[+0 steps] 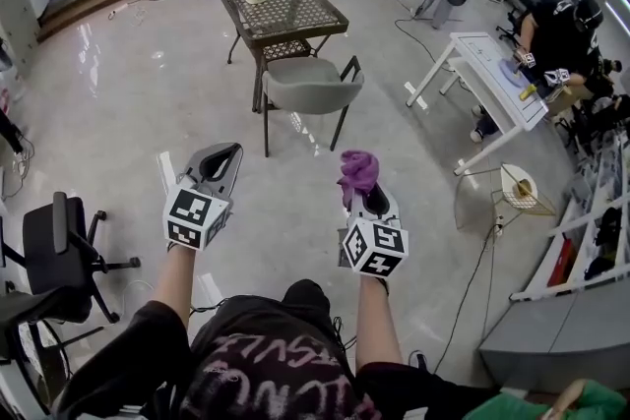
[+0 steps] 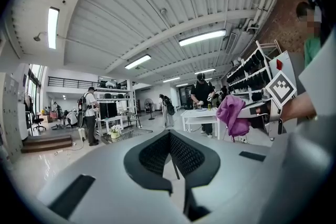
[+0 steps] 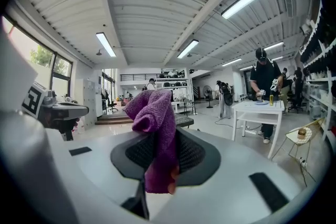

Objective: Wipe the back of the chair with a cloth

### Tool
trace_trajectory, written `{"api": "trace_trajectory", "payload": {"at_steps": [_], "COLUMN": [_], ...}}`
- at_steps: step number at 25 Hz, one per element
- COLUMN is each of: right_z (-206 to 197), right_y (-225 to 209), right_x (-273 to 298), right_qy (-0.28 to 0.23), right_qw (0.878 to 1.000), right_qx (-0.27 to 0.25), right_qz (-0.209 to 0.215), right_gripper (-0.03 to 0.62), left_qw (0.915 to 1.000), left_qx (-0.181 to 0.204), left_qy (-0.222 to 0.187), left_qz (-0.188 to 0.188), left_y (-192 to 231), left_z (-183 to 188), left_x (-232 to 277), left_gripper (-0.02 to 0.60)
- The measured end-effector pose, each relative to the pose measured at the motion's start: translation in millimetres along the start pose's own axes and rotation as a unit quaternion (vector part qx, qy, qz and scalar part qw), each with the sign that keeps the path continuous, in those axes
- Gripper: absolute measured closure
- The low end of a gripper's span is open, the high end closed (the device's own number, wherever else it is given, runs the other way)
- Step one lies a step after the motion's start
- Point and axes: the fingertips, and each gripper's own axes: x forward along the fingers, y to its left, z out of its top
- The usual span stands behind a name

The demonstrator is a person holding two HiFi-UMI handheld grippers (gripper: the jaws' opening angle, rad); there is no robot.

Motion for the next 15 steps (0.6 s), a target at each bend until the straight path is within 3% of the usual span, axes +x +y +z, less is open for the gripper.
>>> {"api": "trace_trajectory", "payload": {"at_steps": [7,15], "right_z": [7.2,10.7], "right_y": [15.9,3.5], "right_x": [23.2,81.1], "right_qy": [-0.004,-0.001], "right_qw": [1.000,1.000], "right_qx": [0.005,0.004], "right_qz": [0.005,0.020], "right_gripper": [0.502,0.502], "left_qw": [1.0000,0.9999], "left_qx": [0.000,-0.001], "left_qy": [0.000,0.016], "left_qz": [-0.003,0.003], "left_y": [21.7,42.5], "left_z": [-7.1,-19.6], "left_x": [5.7,49.9], "left_gripper": [0.572,0.572]}}
